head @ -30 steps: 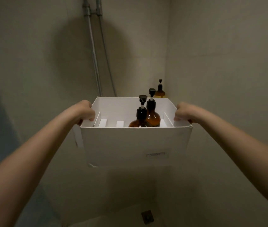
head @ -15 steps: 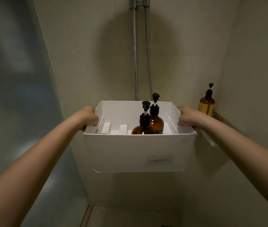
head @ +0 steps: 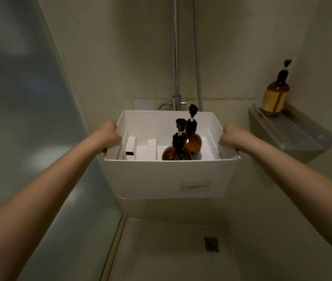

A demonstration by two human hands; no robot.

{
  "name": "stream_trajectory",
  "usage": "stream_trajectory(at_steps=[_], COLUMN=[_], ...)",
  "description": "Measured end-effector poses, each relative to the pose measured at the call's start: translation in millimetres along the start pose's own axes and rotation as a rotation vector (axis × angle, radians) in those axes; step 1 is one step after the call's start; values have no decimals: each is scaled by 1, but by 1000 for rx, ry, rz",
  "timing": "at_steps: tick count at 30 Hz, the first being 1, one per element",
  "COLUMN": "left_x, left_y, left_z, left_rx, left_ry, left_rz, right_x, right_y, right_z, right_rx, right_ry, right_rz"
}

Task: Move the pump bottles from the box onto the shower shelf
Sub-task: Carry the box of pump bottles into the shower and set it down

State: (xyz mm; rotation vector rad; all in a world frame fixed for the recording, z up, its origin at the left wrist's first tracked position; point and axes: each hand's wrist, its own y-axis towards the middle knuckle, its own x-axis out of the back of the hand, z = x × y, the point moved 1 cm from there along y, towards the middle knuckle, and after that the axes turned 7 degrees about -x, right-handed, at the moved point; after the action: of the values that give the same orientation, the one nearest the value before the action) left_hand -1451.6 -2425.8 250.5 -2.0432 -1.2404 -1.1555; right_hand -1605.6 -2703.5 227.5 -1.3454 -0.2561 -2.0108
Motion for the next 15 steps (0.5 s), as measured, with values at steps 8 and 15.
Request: stream_trajectory(at_steps=[8, 15], left_x=[-69, -152], left_y=[11, 15], left_z=[51, 98], left_rx=[-44, -36], left_ry=[107, 113], left_rz=[46, 82], right_x=[-68, -145], right_y=[7, 29], right_z=[-41, -86], right_rx=[-16, -80], right_ry=[-69, -103], right_rz=[5, 5])
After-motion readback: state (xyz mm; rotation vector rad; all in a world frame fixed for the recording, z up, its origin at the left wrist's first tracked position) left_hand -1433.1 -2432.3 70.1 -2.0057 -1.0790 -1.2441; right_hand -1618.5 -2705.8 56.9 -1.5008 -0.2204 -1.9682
